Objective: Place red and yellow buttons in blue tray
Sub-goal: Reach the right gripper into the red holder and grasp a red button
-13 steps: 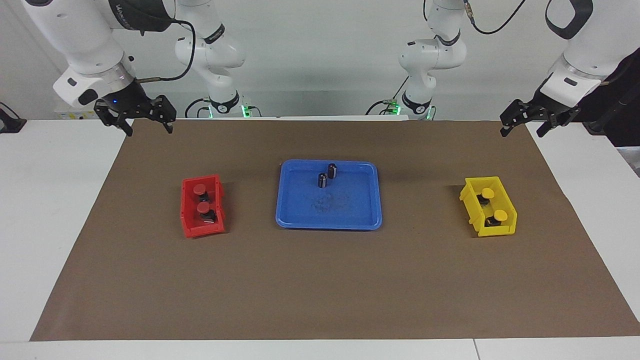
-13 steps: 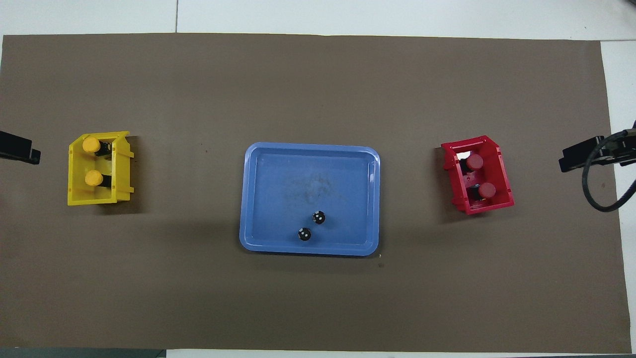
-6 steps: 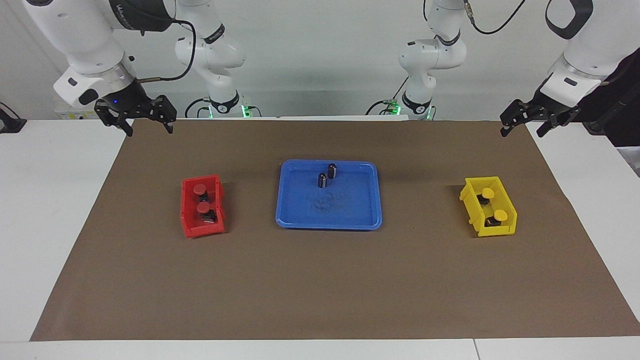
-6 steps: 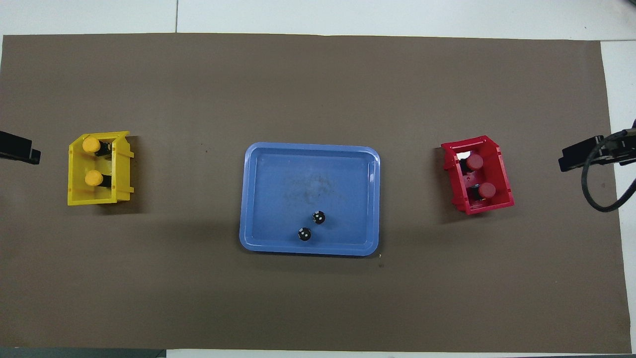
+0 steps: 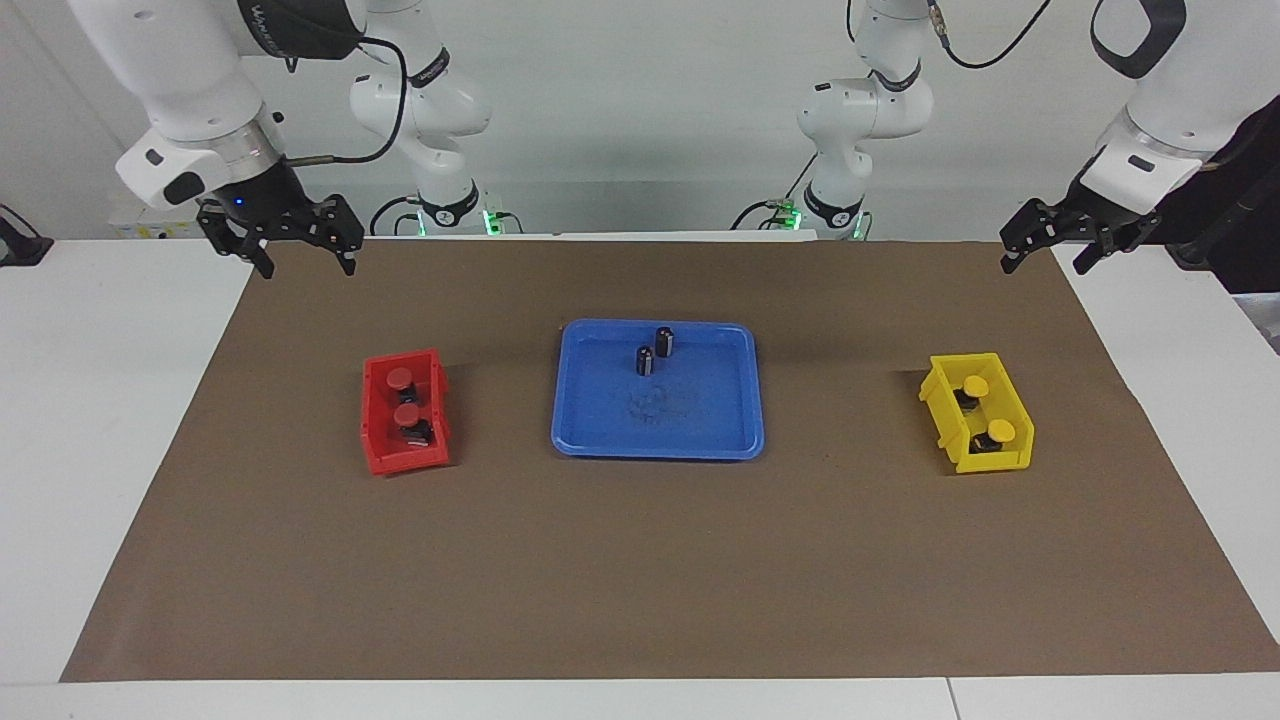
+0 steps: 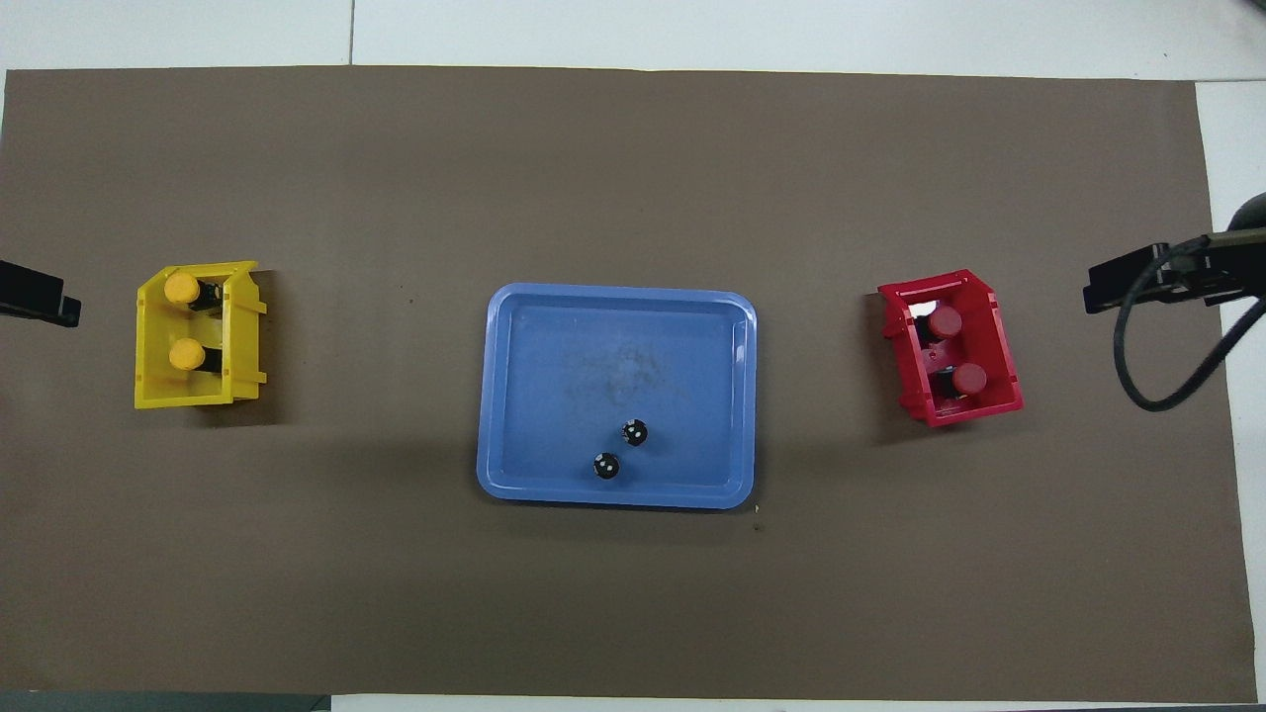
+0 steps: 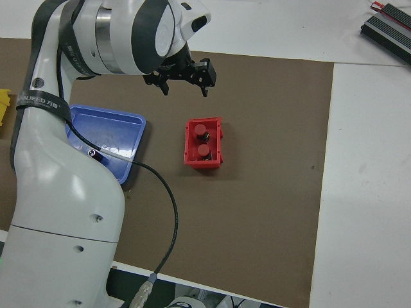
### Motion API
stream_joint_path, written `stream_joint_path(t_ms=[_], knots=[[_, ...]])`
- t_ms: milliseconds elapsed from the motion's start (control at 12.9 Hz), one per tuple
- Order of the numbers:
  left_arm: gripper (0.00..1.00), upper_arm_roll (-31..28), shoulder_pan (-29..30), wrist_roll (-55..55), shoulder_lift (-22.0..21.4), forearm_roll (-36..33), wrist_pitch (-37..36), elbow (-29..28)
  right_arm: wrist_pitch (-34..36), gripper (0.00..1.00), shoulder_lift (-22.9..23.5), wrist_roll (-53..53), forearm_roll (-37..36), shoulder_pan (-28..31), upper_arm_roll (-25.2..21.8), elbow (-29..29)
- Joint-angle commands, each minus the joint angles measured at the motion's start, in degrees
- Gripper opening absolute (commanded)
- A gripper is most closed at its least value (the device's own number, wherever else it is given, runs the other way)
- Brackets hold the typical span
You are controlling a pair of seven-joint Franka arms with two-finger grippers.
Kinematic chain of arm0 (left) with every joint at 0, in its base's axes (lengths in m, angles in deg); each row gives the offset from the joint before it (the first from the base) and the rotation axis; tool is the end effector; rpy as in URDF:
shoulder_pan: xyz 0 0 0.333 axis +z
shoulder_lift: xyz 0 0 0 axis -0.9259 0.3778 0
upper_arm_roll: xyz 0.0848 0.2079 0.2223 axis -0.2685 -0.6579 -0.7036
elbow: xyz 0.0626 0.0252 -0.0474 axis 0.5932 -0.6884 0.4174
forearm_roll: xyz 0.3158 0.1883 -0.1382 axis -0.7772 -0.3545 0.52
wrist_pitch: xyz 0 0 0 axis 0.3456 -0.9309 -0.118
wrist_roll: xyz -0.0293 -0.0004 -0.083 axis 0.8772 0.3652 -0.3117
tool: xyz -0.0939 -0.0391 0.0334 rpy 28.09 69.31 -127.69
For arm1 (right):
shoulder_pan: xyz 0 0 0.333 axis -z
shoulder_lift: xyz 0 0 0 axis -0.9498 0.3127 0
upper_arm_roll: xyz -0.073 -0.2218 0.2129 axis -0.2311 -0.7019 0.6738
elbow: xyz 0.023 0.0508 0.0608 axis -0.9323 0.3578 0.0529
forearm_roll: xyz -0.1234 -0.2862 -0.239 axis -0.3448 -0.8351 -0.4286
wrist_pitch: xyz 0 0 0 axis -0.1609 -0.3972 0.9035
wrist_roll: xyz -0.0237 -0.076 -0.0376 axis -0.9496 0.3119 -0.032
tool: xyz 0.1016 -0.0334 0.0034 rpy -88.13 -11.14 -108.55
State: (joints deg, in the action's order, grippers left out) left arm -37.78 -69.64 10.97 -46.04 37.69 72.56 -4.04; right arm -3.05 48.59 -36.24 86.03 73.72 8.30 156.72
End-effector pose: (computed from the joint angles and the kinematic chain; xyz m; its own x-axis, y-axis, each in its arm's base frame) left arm 0.5428 -0.0012 0.6281 0.9926 -0.1100 -0.0524 -0.1093 -0.9939 0.0149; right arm 0.5565 0.0199 0.6222 0.9988 0.0428 -0.0243 0.0431 -0.9990 0.0123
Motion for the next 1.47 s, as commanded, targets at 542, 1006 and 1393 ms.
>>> stream_joint_path(t_ms=[542, 1006, 1393], knots=[[1.00, 0.41, 0.70, 0.44, -1.18, -1.38, 0.38, -1.20, -33.26, 0.74, 6.88, -0.74, 2.26, -1.16, 0.29, 20.77], [1.00, 0.32, 2.89, -0.16, -3.81, -1.56, 8.29, -8.05, -42.35, 0.68, 8.46, -0.48, 2.36, -1.07, 0.29, 27.75], [1.00, 0.32, 4.13, -1.49, -3.02, -1.56, 12.42, -11.39, -44.45, 0.65, 7.49, 1.10, 2.36, -0.54, 0.29, 31.61]])
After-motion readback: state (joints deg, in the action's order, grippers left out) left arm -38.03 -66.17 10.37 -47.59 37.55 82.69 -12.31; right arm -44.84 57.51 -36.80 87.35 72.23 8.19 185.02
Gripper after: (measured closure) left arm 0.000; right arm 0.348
